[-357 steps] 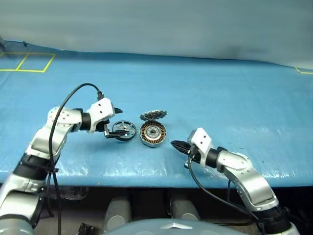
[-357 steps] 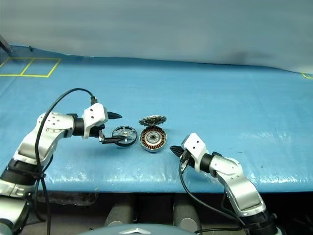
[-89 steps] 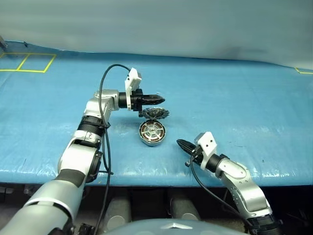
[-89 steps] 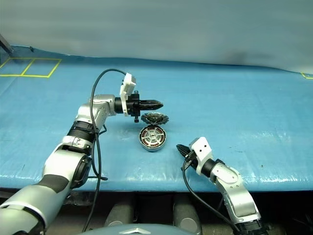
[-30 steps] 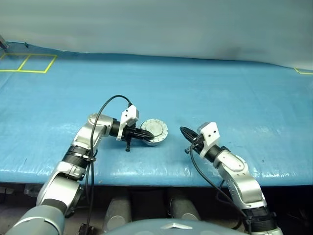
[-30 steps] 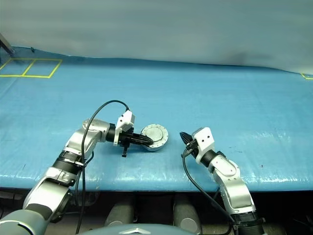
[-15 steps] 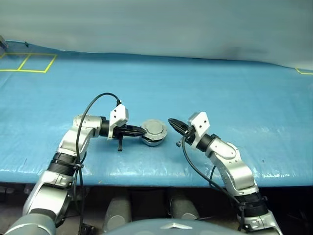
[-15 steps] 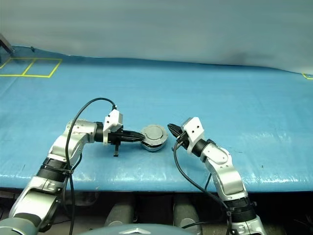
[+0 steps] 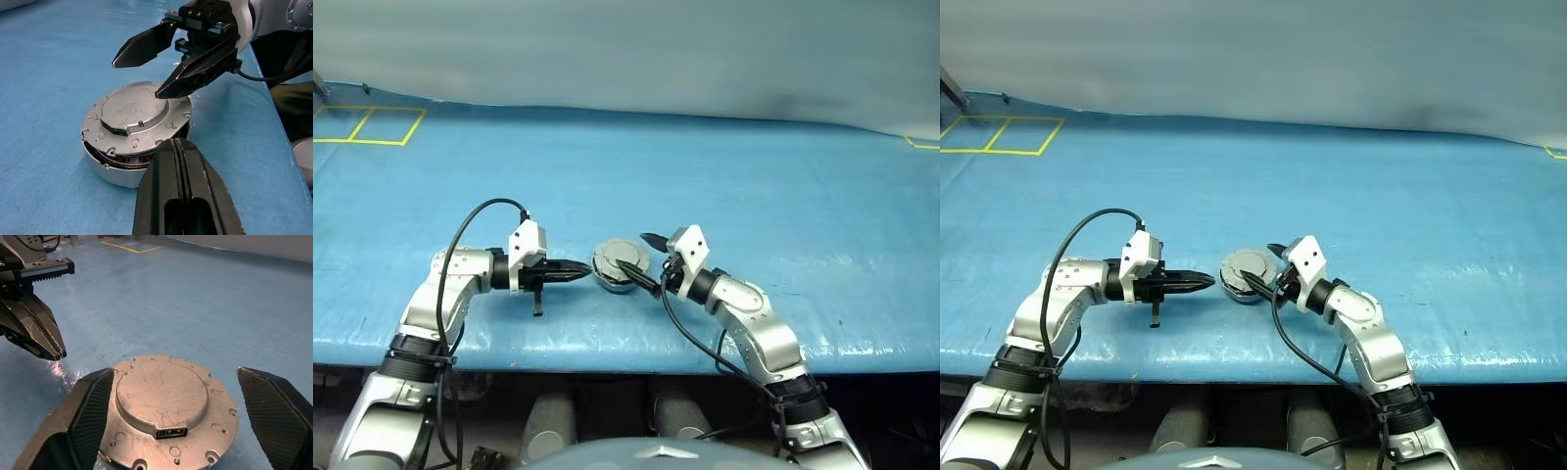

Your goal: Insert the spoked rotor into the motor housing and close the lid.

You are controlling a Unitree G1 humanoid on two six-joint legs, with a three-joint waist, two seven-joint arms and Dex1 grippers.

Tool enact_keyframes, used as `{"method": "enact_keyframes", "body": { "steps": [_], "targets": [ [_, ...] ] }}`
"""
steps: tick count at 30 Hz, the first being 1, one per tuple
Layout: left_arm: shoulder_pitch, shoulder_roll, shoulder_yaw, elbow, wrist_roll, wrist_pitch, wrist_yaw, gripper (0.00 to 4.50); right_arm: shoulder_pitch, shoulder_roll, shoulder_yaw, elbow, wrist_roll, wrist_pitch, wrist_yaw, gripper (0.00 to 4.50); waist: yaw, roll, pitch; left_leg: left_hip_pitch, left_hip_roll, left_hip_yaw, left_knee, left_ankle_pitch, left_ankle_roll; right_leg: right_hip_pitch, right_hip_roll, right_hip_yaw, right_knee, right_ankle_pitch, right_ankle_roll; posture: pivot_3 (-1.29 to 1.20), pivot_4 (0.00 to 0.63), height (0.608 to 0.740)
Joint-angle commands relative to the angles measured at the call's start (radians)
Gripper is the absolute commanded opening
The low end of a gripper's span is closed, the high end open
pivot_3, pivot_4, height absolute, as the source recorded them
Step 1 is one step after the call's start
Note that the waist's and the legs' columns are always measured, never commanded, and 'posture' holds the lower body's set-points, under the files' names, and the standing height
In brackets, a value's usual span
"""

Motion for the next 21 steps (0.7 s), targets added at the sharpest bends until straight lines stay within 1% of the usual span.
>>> {"method": "enact_keyframes", "body": {
  "steps": [1, 17, 20, 21],
  "targets": [
    [0.011, 0.002, 0.02, -0.043, -0.017, -0.027, 0.012, 0.0, -0.024, 0.008, 0.006, -0.011, 0.016, 0.014, 0.013, 4.47, 0.0, 0.0, 0.0, 0.0, 0.0, 0.0, 0.0, 0.0, 0.0, 0.0, 0.0, 0.0, 0.0, 0.0, 0.0, 0.0, 0.15, 0.74],
    [0.06, -0.019, 0.029, -0.046, -0.031, -0.032, 0.072, 0.0, -0.069, 0.029, 0.047, 0.082, -0.039, 0.024, 0.001, 4.47, -0.001, 0.0, 0.0, 0.0, 0.0, 0.0, 0.0, 0.0, 0.0, 0.0, 0.0, 0.0, 0.0, 0.0, 0.0, 0.0, 0.15, 0.74],
    [0.069, -0.023, 0.036, -0.046, -0.03, -0.033, 0.086, 0.0, -0.072, 0.029, 0.05, 0.088, -0.048, 0.027, 0.001, 3.87, -0.001, 0.0, 0.0, 0.0, 0.0, 0.0, 0.0, 0.0, 0.0, 0.0, 0.0, 0.0, 0.0, 0.0, 0.0, 0.0, 0.15, 0.74],
    [0.071, -0.024, 0.039, -0.045, -0.03, -0.032, 0.09, 0.0, -0.072, 0.029, 0.053, 0.087, -0.048, 0.028, 0.004, 3.56, -0.001, 0.0, 0.0, 0.0, 0.0, 0.0, 0.0, 0.0, 0.0, 0.0, 0.0, 0.0, 0.0, 0.0, 0.0, 0.0, 0.15, 0.74]
  ]
}}
